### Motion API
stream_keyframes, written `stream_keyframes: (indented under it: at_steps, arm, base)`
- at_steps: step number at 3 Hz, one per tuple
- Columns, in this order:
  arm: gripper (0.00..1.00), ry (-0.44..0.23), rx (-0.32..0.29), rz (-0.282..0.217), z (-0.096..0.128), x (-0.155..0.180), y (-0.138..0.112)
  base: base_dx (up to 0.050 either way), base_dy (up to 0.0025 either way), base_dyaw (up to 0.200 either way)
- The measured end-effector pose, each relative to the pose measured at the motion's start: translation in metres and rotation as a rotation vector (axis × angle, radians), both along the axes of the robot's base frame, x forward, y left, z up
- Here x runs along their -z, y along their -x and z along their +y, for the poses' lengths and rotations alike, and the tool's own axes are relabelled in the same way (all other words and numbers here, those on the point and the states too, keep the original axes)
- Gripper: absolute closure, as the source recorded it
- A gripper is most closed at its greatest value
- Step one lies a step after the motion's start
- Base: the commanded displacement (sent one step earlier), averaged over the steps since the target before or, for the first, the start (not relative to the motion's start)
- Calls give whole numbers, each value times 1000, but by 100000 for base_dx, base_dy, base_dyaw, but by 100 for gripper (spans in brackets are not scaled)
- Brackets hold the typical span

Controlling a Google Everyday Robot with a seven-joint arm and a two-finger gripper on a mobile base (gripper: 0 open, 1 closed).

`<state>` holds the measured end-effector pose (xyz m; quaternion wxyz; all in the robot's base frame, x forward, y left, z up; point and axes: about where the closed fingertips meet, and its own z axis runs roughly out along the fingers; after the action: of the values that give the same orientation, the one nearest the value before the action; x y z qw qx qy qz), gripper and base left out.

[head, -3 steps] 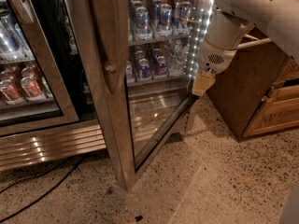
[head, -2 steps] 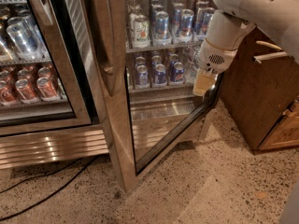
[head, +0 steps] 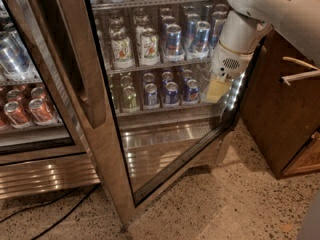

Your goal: Close right fridge door

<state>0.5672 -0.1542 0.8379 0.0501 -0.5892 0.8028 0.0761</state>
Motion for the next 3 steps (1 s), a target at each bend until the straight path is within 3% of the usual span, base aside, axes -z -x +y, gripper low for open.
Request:
stream_keyframes:
  at_steps: [1,3]
  arm:
    - [100,0,0,0,0,0,0]
    - [100,0,0,0,0,0,0]
  base:
    - [3732,255,13086]
    - [4952,-2,56]
